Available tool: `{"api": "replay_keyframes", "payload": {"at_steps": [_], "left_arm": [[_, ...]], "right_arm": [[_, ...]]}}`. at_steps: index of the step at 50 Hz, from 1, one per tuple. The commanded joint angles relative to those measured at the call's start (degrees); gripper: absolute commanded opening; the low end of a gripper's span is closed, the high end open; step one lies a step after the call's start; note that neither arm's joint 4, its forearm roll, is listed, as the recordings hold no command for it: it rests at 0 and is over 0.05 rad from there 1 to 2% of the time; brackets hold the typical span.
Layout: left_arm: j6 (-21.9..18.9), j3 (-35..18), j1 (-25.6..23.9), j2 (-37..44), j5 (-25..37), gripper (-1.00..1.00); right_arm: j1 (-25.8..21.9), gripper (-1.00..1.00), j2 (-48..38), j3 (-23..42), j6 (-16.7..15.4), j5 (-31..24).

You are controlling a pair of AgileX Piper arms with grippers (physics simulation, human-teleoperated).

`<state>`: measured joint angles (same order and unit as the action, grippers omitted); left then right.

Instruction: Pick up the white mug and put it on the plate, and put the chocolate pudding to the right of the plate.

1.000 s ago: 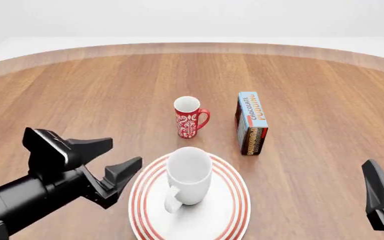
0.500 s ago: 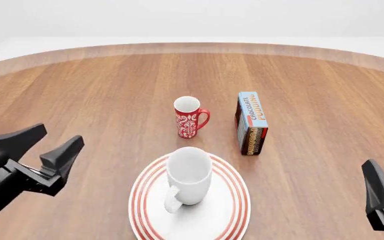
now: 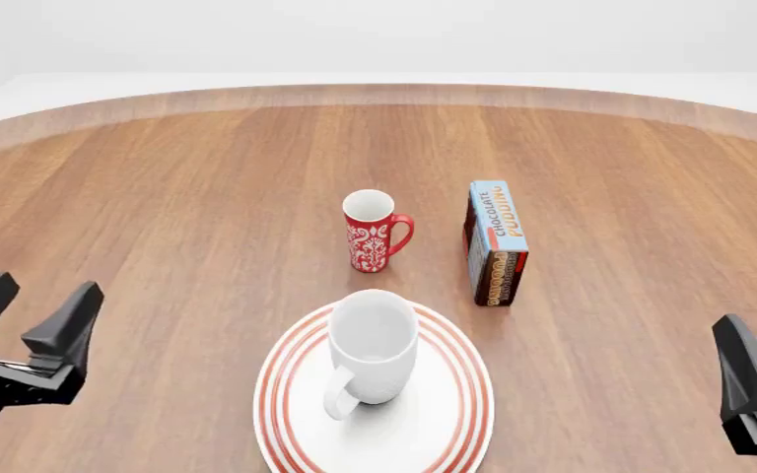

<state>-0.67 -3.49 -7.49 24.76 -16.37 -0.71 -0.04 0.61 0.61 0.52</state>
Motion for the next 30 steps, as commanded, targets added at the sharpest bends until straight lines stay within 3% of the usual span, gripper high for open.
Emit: {"api": "replay_keyframes", "payload": {"at_steps": [1,30], "left_arm": [[0.84,3.42,5.83,-2.2,-4.64,1.0],[2.43,3.48,6.48,-11.46,2.39,1.0]], "right_arm": [[-0.03,1.0,0.01,0.01,-0.28,0.1],[0.2,1.0,-0.01,0.74,-3.41,-1.36]]}}
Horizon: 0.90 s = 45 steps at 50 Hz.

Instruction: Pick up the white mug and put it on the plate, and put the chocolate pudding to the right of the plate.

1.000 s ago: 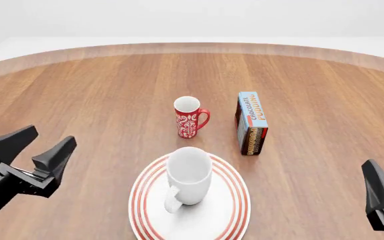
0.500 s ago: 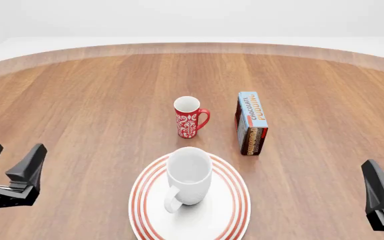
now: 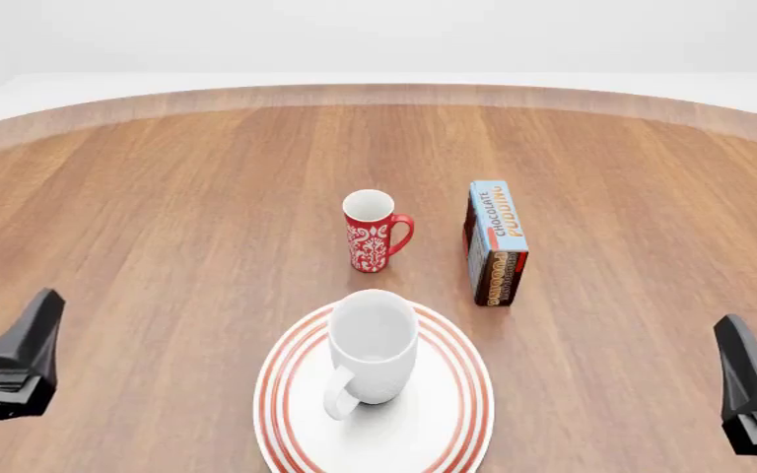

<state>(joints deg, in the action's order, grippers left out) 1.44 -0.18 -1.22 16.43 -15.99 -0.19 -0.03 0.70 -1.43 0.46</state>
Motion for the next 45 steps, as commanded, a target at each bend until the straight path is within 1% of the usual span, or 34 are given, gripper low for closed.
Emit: {"api": "replay_keyframes", "payload": {"at_steps": [1,3,6,11,13,14,15,18,22,23,26,30,34,35,37,42,45], "left_arm": [[0.3,0.17,0.26,-3.44,2.21,1.0],[0.36,0.17,0.26,-3.85,2.52,1.0],[1.8,0.17,0.58,-5.52,3.64,1.0],[1.9,0.17,0.49,-7.28,5.04,1.0],[1.96,0.17,0.4,-7.82,5.45,1.0],[1.96,0.17,0.4,-7.86,5.49,1.0],[2.08,0.16,0.55,-8.85,6.16,1.0],[2.14,0.16,0.58,-9.55,6.62,1.0],[2.2,0.16,0.69,-10.27,7.0,1.0],[2.11,0.16,0.51,-10.19,6.88,1.0],[2.05,0.16,0.41,-10.32,6.95,1.0],[2.24,0.17,0.28,-8.57,5.0,1.0],[2.34,0.17,0.46,-7.85,3.89,1.0],[2.15,0.17,0.31,-7.4,3.43,1.0],[2.14,0.17,0.42,-7.51,3.44,1.0],[2.31,0.17,0.74,-7.81,3.53,1.0],[2.32,0.17,0.79,-9.19,4.88,1.0]], "right_arm": [[-0.76,1.0,-0.18,1.07,-1.63,-1.51],[-1.28,1.0,-0.14,1.44,-2.22,-1.69],[-3.23,1.0,-0.26,4.31,-2.5,-3.8],[-6.54,1.0,-1.8,8.38,-2.85,-5.26],[-7.21,1.0,-2.99,9.32,-3.71,-4.46],[-7.21,1.0,-3.03,9.32,-3.71,-4.42],[-8.11,1.0,-5.63,10.14,-3.23,-3.07],[-8.75,1.0,-7.35,10.87,-3.45,-1.98],[-9.82,1.0,-10.96,12.22,-2.86,-0.12],[-11.02,1.0,-13.0,12.88,-3.2,1.15],[-12.2,1.0,-15.02,13.44,-3.55,2.36],[-13.05,1.0,-18.48,14.42,-4.03,4.7],[-13.94,1.0,-21.8,16.21,-3.34,5.89],[-14.45,1.0,-24.47,17.4,-2.35,6.48],[-14.67,1.0,-25.82,17.95,-1.87,6.89],[-16.09,1.0,-30.08,19.98,-1.78,8.66],[-16.98,1.0,-32.22,21.52,-1.99,9.09]]}}
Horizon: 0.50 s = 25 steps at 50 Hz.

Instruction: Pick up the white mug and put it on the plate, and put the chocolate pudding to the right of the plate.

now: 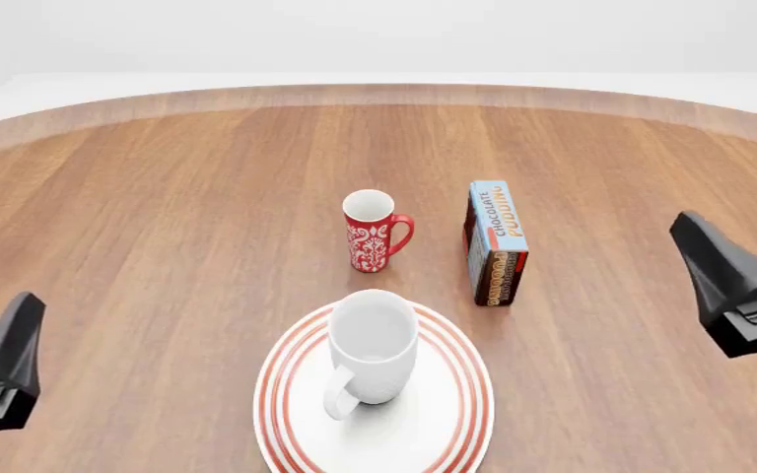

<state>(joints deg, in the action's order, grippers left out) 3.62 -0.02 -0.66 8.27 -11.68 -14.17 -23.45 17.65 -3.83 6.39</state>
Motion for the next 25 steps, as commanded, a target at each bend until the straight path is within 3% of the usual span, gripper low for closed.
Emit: {"api": "replay_keyframes", "payload": {"at_steps": [1,16,25], "left_arm": [[0.09,0.0,0.25,-1.48,0.99,1.0],[0.19,-0.01,0.28,-3.97,3.51,1.0],[0.17,-0.01,0.25,-3.5,3.1,1.0]], "right_arm": [[-3.25,1.0,-9.57,5.16,0.41,3.23],[-5.29,1.0,-19.8,11.68,-1.61,4.23],[-5.69,1.0,-25.17,14.84,-0.88,3.32]]}}
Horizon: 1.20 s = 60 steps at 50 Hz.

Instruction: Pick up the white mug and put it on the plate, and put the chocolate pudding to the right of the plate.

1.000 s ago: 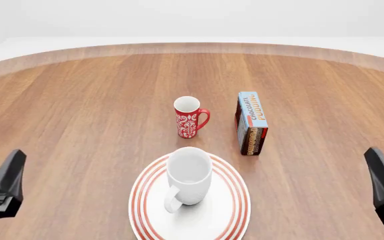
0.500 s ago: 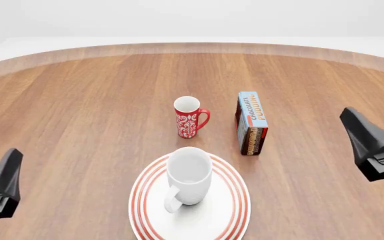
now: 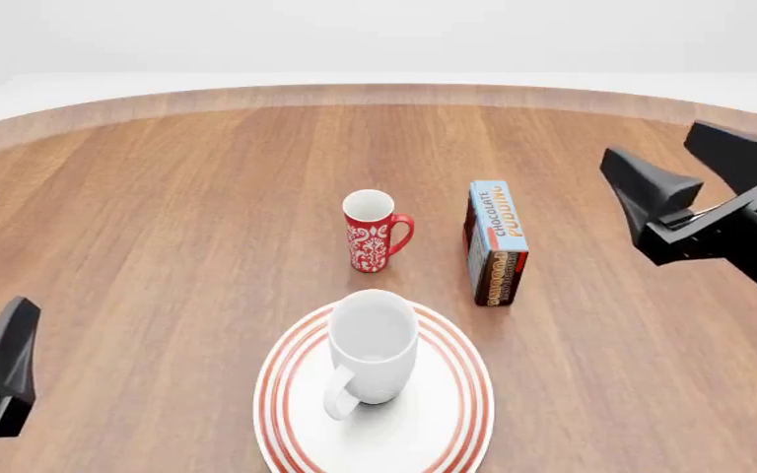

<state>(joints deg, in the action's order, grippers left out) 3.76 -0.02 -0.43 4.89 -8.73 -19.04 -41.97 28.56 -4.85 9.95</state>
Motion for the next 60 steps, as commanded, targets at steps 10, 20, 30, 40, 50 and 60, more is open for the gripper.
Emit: {"api": "replay_keyframes", "payload": {"at_steps": [10,20,30,40,50,60], "left_arm": [[0.03,0.0,-0.1,-0.6,0.66,1.0],[-0.01,0.0,-0.15,-0.46,0.57,1.0],[-0.04,0.0,-0.21,-0.43,0.52,1.0],[0.03,0.0,-0.21,-0.85,0.93,1.0],[0.09,0.0,-0.28,-0.13,0.21,1.0],[0.21,0.0,-0.24,-0.08,0.15,1.0]], "right_arm": [[-1.0,1.0,-14.78,8.91,2.11,-2.6],[0.83,1.0,-18.81,11.82,3.49,-4.77],[2.83,1.0,-21.85,13.98,4.4,-6.33],[2.7,1.0,-24.03,14.78,3.95,-6.75],[3.11,1.0,-26.64,15.71,4.05,-7.61],[2.57,1.0,-29.69,17.45,6.1,-8.83]]}}
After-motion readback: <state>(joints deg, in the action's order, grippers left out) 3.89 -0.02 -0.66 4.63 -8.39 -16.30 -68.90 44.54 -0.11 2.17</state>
